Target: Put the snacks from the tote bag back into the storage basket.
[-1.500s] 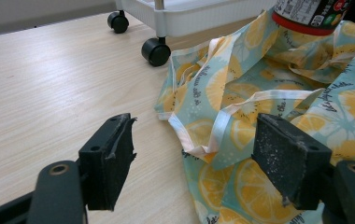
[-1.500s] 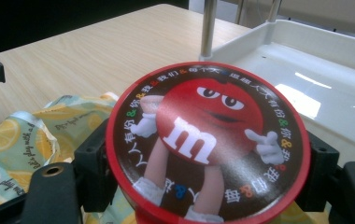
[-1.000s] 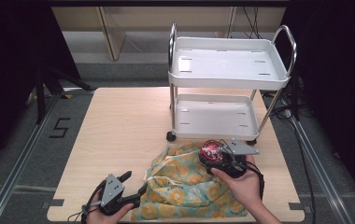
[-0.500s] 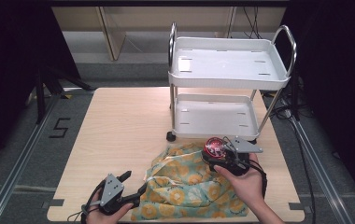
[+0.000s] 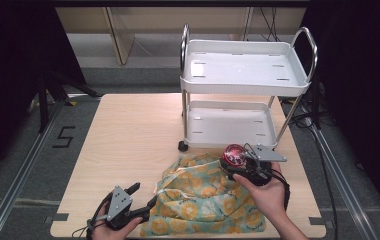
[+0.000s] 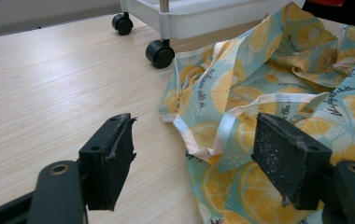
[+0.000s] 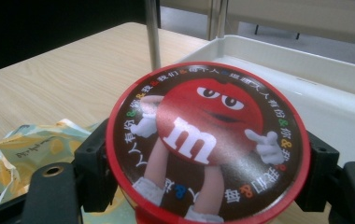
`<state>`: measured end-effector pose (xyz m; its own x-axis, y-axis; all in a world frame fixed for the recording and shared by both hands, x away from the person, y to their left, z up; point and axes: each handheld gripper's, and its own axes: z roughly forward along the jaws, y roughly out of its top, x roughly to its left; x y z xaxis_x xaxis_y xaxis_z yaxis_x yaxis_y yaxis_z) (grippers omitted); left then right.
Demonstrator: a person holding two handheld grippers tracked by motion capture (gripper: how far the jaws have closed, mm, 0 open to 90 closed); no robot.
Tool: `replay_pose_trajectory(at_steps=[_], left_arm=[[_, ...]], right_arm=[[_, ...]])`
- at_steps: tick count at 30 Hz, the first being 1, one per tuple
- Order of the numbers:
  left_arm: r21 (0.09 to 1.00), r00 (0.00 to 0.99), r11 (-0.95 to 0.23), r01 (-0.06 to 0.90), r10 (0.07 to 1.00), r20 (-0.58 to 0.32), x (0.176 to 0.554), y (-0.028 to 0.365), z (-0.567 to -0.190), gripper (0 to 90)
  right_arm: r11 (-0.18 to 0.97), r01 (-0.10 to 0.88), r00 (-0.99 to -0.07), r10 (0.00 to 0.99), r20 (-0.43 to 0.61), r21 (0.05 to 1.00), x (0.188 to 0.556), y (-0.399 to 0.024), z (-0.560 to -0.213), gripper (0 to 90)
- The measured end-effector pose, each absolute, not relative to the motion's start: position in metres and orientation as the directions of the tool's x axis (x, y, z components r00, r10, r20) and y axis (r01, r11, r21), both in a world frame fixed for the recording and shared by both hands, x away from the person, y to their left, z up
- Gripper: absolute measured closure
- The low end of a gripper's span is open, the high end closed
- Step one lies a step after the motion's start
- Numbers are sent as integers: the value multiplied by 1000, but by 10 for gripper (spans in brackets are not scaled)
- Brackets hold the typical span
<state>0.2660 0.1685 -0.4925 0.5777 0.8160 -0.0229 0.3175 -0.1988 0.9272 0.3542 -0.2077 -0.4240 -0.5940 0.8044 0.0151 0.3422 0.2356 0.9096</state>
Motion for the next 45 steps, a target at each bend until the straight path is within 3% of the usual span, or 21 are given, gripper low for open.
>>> replay_pose_trajectory(at_steps=[45], left_arm=[[931, 574, -191, 312, 819, -24, 264, 170, -490, 283]], right_arm=[[184, 367, -518, 854, 36, 912, 365, -233, -420, 265]])
